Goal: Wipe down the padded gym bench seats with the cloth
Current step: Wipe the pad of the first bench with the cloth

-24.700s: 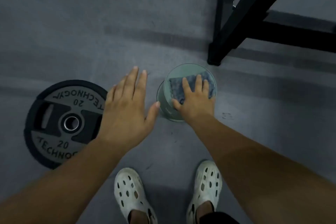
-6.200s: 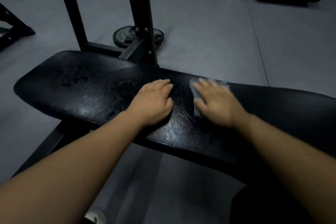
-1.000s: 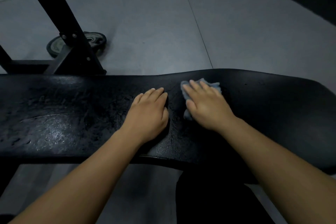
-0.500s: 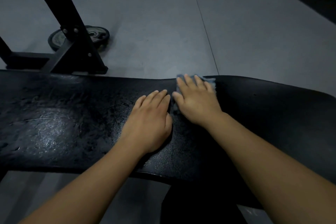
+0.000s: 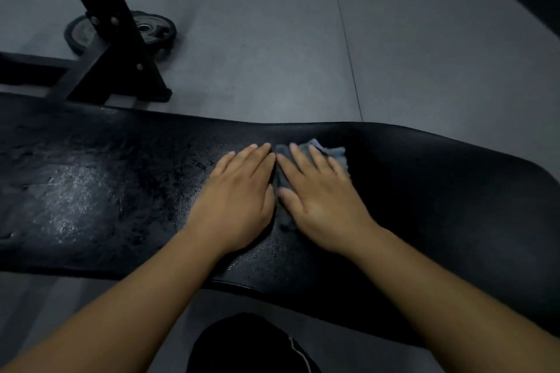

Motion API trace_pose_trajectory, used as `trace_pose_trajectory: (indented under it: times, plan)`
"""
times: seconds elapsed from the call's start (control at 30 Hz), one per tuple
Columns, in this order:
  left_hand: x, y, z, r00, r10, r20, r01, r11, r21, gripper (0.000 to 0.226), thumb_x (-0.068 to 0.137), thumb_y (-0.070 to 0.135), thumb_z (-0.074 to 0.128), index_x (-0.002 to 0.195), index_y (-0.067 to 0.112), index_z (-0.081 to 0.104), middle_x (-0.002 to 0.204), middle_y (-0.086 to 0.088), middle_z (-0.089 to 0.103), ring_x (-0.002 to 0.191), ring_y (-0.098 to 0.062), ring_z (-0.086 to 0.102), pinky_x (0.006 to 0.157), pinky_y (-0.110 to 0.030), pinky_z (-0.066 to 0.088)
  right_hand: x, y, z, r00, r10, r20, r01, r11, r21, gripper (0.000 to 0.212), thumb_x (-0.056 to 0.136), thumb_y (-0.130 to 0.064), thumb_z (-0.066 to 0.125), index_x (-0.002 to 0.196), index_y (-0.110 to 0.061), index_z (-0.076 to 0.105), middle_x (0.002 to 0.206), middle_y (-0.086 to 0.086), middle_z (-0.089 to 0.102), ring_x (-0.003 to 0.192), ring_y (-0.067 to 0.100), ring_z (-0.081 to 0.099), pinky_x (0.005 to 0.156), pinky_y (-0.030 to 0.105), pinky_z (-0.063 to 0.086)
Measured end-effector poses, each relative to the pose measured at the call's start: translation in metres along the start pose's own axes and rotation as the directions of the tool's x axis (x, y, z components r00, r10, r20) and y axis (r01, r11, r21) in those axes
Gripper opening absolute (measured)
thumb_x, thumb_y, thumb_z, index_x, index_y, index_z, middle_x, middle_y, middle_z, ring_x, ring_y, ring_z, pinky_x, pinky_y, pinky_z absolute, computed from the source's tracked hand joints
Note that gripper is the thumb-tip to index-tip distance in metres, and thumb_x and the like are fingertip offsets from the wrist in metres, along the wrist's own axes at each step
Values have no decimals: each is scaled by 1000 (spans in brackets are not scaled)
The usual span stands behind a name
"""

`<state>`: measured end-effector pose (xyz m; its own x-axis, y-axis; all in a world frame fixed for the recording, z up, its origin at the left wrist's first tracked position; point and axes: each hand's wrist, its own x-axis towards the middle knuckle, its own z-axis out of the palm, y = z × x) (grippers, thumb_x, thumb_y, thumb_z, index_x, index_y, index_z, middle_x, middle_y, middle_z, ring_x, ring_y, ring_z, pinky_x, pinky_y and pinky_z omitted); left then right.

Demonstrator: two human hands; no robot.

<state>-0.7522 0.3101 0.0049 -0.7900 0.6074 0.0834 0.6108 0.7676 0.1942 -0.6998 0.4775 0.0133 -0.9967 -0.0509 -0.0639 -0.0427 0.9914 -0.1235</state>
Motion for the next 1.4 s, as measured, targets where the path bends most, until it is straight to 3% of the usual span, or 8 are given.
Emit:
trace_pose_trajectory:
  times: [0.2,0.43,0.63,0.77,0.93,1.1,1.3,1.4]
  plan:
    - [0,-3,5,1000,18,-25,-19,1000,-12,64,95,38,24,153,14,34,163,-2,26,150,-18,20,123,-39,13,47,34,-4,962,273,-30,-274,962,-20,58,105,-48,21,159,-31,11,168,-1,7,154,25,4,123,47,6]
    - [0,-3,7,999,30,-22,-31,998,-48,63,94,36,25,152,11,35,162,-5,28,150,-20,22,122,-41,13,-55,1,5,997,77,14,-78,997,9,68,94,-56,6,159,-36,12,168,-7,6,154,17,2,124,41,5]
    - [0,-4,6,999,43,0,-43,997,-65,62,96,35,27,151,10,37,161,-7,30,150,-22,24,122,-42,15,-25,-12,6,881,473,-29,-473,881,-2,69,95,-50,12,160,-27,14,168,1,9,154,27,5,121,46,8]
    - [1,-3,-1,1000,26,16,-25,997,-73,62,96,34,25,152,9,36,162,-7,28,150,-22,22,123,-42,13,-88,-59,12,976,215,38,-217,976,38,62,98,-45,26,157,-27,28,166,1,20,152,28,17,121,49,19]
    - [4,0,6,999,33,-27,-34,999,-41,57,96,31,33,148,8,40,159,-8,34,147,-25,28,120,-47,20,-66,-18,7,915,402,-32,-402,915,13,68,95,-51,11,159,-29,17,168,0,11,154,27,7,123,45,8]
    - [-4,5,9,1000,-16,17,16,1000,-19,56,101,34,34,152,12,34,163,-5,26,150,-23,21,122,-43,13,-118,-40,21,990,137,-32,-135,990,48,63,97,-47,28,156,-27,31,165,0,24,152,26,21,121,47,20]
    - [-56,86,11,999,10,37,-7,998,-60,69,92,41,16,151,12,38,162,-6,29,150,-25,24,120,-46,17,-98,24,9,923,383,-49,-383,924,0,73,90,-52,9,159,-28,20,167,1,16,152,28,14,120,46,15]
    - [-58,96,17,998,-29,48,31,999,-37,68,94,39,12,155,16,29,165,-3,19,152,-21,15,122,-44,11,-129,-8,16,974,215,-72,-216,976,5,65,95,-46,21,156,-26,31,164,1,25,151,28,22,120,48,21]
